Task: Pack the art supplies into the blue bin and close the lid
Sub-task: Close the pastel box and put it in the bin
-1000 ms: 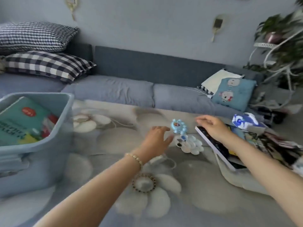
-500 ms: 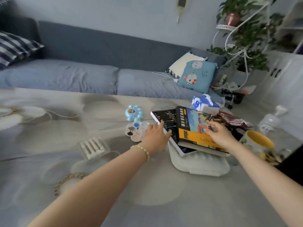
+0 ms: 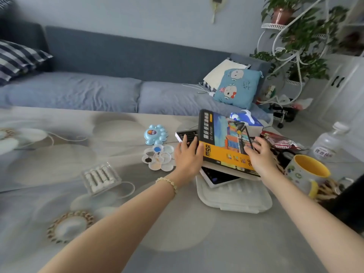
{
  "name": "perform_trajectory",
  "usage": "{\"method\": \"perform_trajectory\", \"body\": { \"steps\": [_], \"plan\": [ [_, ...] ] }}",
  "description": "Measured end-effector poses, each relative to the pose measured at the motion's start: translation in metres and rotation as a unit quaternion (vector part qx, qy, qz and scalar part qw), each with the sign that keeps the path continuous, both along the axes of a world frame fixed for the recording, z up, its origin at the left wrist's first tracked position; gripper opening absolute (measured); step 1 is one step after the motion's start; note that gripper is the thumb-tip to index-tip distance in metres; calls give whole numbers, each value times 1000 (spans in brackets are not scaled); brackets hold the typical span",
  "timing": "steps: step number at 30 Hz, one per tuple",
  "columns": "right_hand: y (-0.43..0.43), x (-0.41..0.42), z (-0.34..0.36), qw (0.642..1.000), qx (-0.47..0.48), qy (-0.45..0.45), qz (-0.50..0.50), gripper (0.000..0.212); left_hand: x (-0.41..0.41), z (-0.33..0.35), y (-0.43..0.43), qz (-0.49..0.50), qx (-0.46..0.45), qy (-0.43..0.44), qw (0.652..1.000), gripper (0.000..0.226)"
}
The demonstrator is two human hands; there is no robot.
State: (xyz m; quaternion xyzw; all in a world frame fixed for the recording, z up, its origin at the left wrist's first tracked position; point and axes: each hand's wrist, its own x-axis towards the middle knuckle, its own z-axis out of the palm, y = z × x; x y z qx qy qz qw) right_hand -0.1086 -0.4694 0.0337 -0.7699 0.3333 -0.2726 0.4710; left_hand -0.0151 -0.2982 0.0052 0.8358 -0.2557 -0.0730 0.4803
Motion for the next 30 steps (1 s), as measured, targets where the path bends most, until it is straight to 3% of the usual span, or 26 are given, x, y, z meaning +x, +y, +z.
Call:
{"method": "perform_trajectory", "body": {
  "steps": [3, 6, 11, 14, 19, 22, 27, 30],
  "plan": [
    [7, 7, 12, 996, 54, -54, 40, 49, 10, 30, 20, -11, -211, 156, 965, 37],
    [9, 16, 18, 994, 55, -30, 90, 37, 35, 35, 37, 30, -198, 281, 938, 37],
    [-12, 19, -4, 993, -54, 92, 57, 38, 45, 18, 43, 90, -251, 383, 884, 25],
    [-17, 21, -14, 986, -50, 149, 56, 42, 37, 18, 34, 94, -305, 424, 848, 15],
    [-16, 32, -16, 987, -26, 150, 53, 43, 27, 21, 18, 73, -334, 464, 817, 27],
    [-15, 34, -14, 991, -14, 121, 52, 31, 22, 22, 13, 69, -334, 471, 813, 21],
    [-2, 35, -14, 992, 19, 109, 64, 31, 20, 14, 17, 63, -347, 463, 813, 36],
    [10, 40, -15, 992, 63, 69, 85, 19, 27, 15, 38, 75, -367, 450, 811, 30]
  ]
}}
